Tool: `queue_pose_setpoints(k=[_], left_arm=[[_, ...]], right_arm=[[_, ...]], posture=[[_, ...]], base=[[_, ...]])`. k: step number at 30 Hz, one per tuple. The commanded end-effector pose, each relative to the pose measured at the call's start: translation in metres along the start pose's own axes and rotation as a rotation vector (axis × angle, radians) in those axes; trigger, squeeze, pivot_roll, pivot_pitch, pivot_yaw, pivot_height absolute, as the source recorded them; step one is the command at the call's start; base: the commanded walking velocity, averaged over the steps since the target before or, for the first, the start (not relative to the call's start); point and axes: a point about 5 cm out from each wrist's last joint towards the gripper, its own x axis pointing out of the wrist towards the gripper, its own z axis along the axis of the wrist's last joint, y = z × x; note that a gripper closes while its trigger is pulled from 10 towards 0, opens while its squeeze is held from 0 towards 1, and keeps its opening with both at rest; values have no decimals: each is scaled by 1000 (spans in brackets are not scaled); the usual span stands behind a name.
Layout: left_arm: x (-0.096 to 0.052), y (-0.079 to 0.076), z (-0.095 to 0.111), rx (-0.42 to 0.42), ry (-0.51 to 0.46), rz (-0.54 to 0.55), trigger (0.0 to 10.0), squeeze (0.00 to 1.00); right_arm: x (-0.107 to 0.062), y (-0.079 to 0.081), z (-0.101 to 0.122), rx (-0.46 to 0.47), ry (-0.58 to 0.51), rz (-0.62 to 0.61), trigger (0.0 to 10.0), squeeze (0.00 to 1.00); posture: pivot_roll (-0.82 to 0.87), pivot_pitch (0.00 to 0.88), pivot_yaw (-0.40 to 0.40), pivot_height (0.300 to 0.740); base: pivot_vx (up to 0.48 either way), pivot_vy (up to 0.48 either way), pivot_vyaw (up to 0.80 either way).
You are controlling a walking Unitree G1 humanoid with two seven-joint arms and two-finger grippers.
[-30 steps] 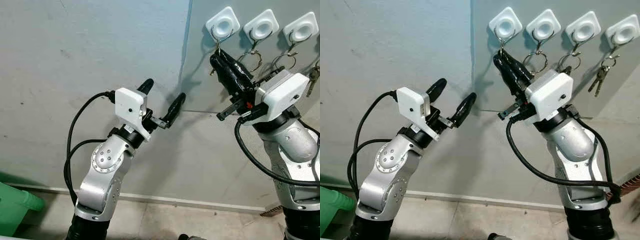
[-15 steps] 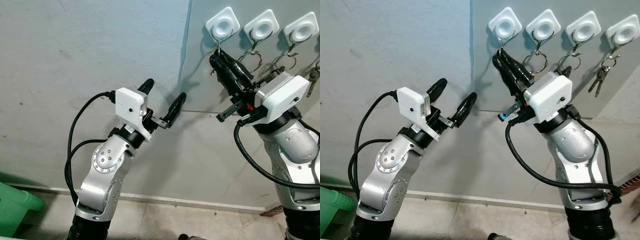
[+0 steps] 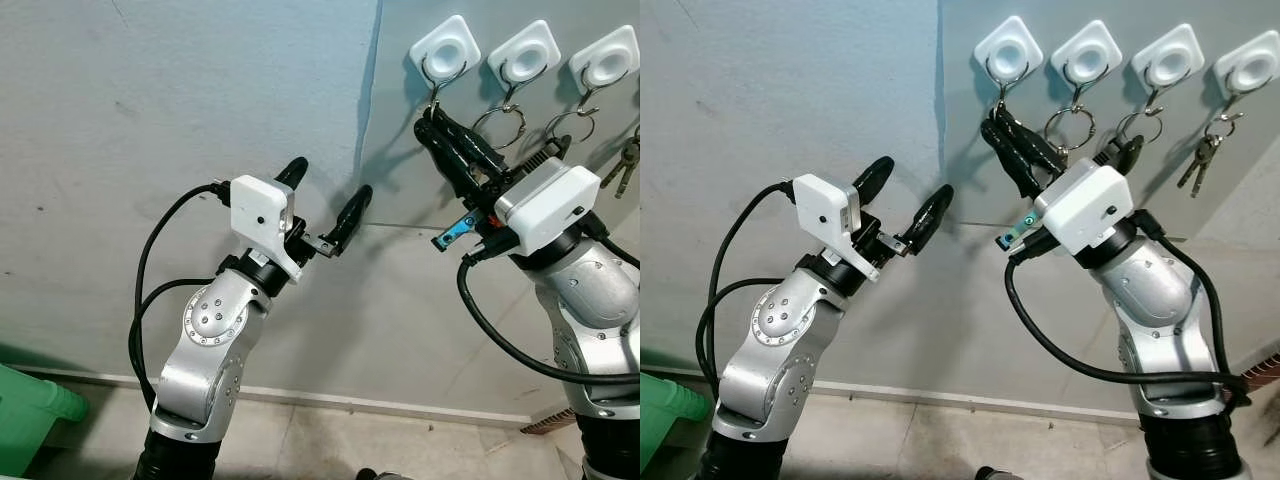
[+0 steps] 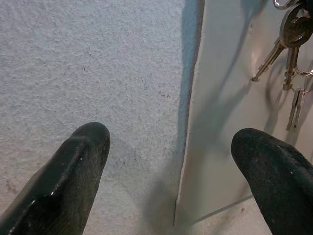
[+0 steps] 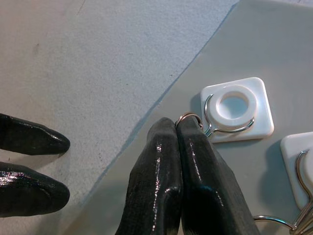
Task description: Hang keys on a hook
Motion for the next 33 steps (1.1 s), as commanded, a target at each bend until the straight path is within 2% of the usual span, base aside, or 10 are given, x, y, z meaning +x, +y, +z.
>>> queue_pose_setpoints(k=[1,4,6,7,9,10,23,26,33], left_arm=[[0,1,3,1,-7,2,10000,0],[-1,1,3,0,-8,4,10000,0],[-1,1,3,0,-9,5,10000,0],[-1,1,3,0,-9,5,10000,0],[-1,1,3,-2,-8,7,10000,0],[-2,0,3,-2,-8,6,10000,0],[-1,0,4,-11,-10,4,10000,0],[-1,0,3,-12,-9,3,10000,0],[0,0,5,-14,-15,1,10000,0]], right_arm=[[-2,28,-10,99,45,135,10000,0],[-1,25,-9,136,38,103,10000,0],[2,7,-6,330,-11,-86,10000,0],[2,7,-6,330,-11,-86,10000,0],[3,-2,-6,402,-22,-168,10000,0],[3,-5,-6,408,-26,-195,10000,0],[-1,-2,-11,451,-8,-196,10000,0],[-1,4,-9,499,-1,-147,10000,0],[0,11,-5,531,-5,-83,10000,4]], posture=[[-35,123,-18,740],[-35,123,-18,740],[-33,123,-20,740],[-33,123,-20,740],[-34,123,-20,740],[-34,122,-19,740],[-34,121,-19,740],[-34,120,-18,740],[-34,119,-17,740]], base=[[0,0,0],[0,0,0],[0,0,0],[0,0,0],[0,0,0],[0,0,0],[0,0,0],[0,0,0],[0,0,0]])
